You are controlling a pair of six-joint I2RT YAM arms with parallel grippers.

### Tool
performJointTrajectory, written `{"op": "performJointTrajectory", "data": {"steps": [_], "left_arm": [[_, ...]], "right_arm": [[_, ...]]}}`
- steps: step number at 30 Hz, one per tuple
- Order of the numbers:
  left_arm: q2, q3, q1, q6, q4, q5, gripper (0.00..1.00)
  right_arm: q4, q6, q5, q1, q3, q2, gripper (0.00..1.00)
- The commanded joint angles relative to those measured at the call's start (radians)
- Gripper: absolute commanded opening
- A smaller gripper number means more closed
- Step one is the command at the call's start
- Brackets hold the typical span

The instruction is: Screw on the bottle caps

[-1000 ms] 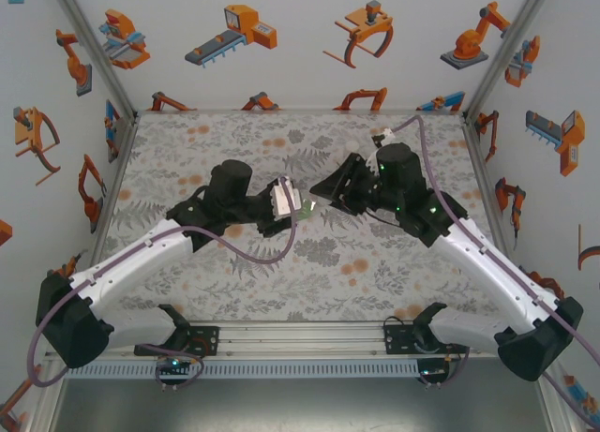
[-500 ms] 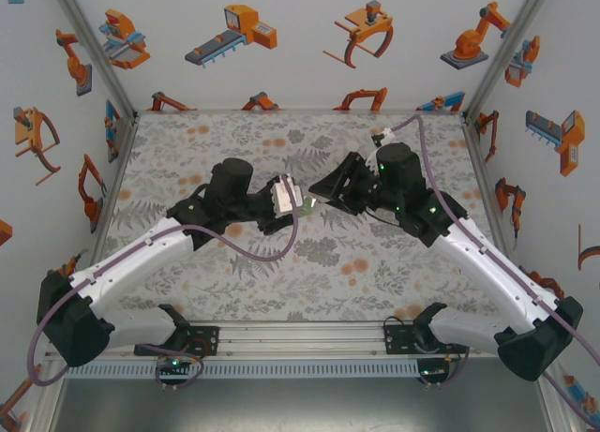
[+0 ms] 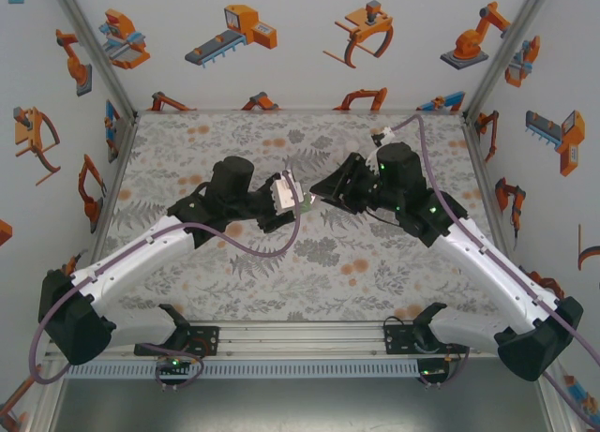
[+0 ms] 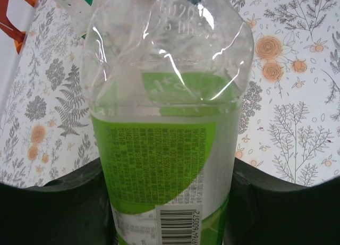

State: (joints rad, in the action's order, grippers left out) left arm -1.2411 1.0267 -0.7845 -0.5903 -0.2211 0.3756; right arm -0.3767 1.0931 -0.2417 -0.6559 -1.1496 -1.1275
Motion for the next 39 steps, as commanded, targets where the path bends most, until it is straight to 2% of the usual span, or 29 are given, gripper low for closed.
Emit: {"op": "performJointTrajectory", "data": {"steps": [1,5,6,7,11,14,23,31,39], "left_arm": [[0.027,0.016,-0.005,0.011,0.018,0.034,0.26],[0.034,0.011,-0.003,0.011,0.017,0.033,0.47],[0.037,0.010,-0.004,0.013,0.017,0.031,0.61],[0.042,0.007,-0.004,0.013,0.018,0.029,0.67],[0.063,-0.003,-0.004,0.018,0.018,0.021,0.71],[0.087,-0.015,-0.004,0.026,0.016,0.011,0.78],[0.211,-0.046,-0.004,0.060,-0.069,-0.036,0.81],[0.417,-0.070,-0.005,0.168,-0.213,-0.092,0.83],[0.608,-0.083,-0.005,0.294,-0.329,-0.183,0.83]], "right_arm": [[0.010,-0.024,-0.010,0.002,-0.019,0.002,0.38],[0.010,-0.033,-0.010,0.002,-0.021,-0.006,0.35],[0.012,-0.036,-0.010,0.002,-0.022,-0.008,0.34],[0.009,-0.040,-0.011,0.002,-0.024,-0.012,0.34],[-0.015,-0.067,-0.006,0.002,-0.037,-0.031,0.32],[-0.041,-0.105,-0.001,0.002,-0.057,-0.055,0.32],[-0.201,-0.308,0.057,0.002,-0.193,-0.199,0.31],[-0.392,-0.561,0.170,0.002,-0.446,-0.449,0.31],[-0.447,-0.708,0.287,0.006,-0.680,-0.684,0.31]]}}
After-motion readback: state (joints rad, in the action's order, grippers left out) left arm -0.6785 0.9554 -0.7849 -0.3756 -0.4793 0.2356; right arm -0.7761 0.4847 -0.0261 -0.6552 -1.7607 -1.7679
